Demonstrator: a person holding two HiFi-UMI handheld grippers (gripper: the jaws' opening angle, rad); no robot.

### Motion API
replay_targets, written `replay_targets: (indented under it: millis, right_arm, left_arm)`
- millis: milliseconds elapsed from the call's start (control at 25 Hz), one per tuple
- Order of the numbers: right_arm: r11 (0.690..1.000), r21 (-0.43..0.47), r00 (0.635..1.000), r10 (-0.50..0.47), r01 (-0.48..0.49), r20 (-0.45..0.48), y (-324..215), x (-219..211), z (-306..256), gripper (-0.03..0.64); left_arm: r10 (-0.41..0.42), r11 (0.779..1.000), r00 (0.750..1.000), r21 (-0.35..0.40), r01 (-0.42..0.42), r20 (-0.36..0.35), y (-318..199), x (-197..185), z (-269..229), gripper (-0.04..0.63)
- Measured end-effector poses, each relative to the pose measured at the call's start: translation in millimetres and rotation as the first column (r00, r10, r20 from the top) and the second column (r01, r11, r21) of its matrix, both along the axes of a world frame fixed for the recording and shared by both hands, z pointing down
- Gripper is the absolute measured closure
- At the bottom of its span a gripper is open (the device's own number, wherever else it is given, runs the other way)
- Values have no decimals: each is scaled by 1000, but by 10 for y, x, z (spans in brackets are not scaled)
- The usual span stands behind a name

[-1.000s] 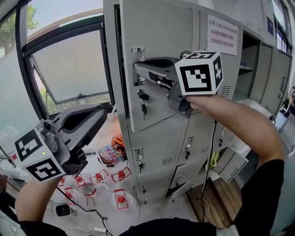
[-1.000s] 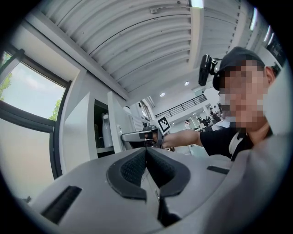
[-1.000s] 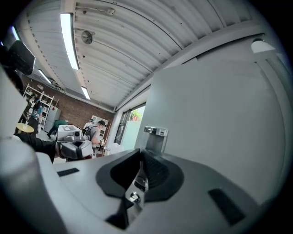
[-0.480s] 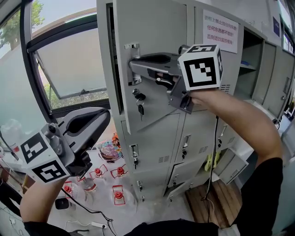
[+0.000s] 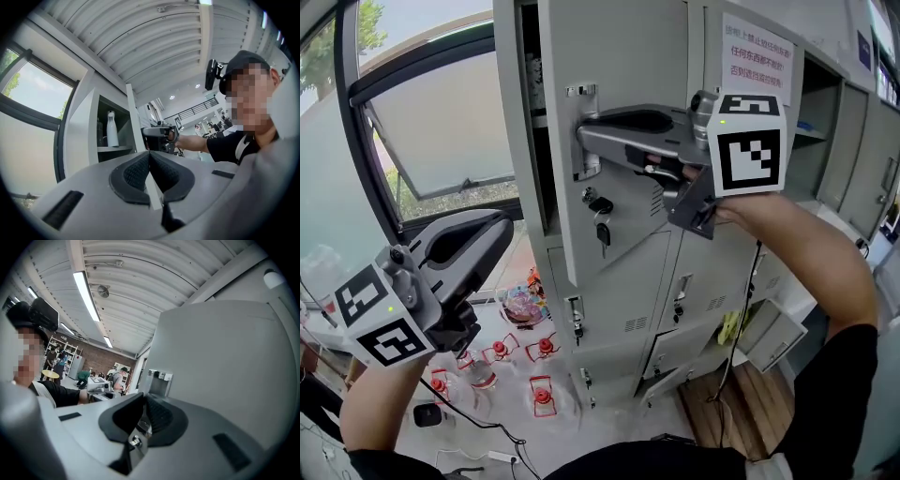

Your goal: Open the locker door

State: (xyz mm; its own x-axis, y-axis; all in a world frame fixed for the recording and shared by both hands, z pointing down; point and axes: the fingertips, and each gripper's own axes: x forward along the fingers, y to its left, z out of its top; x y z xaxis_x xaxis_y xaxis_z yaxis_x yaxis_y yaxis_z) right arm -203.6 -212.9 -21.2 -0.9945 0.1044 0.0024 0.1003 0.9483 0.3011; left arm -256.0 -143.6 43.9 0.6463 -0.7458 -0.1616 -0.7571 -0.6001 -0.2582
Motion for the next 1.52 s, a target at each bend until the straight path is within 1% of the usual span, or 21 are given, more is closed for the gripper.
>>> replay_targets:
  millis: [80,200,440,600,720,800,1000,1200,1320,1520]
  right_arm:
    - [1000,2,1000,-18,18,0,17,45,4,588]
    - [999,15,999,-44,44,-1,19,181,2,586]
    - [987,21,987,-160,160,9,104,452,-22,586]
    - [974,29,974,-226,226,-6,203,492,-48,586]
    - [958,31,958,-285,285,-2,260,536,-60,586]
    - [946,36,947,-321,321,-2,272,630,-57,584]
    - [917,38,917,-398,398,-3,279,1028,-7,584]
    - [878,20,879,-478,477,5,295,1243,-1,584]
    - [865,23,865,-502,501,12,283,1357,-16,584]
    - [848,18,848,-530,529,19,280,1445,-14,584]
  left_arm:
    - [-5,1000,1000,4,5,-5,-27,3,-15,584]
    - [-22,1000,1000,6,22,-6,-96,126,-11,584]
    - [-99,995,995,5,99,-35,-206,386,-13,584]
    - [-161,987,985,3,161,-56,-215,349,-76,584]
    - [-209,978,975,-19,209,-76,-204,269,-78,584]
    - [-238,971,967,-28,236,-89,-199,294,-78,584]
    - [-307,952,948,-22,306,-90,-92,651,-43,584]
    - [-351,936,933,-17,351,-77,47,942,-13,584]
    - [-355,935,932,-24,354,-75,69,1095,31,584]
    - [-336,942,940,-43,334,-58,126,1261,93,584]
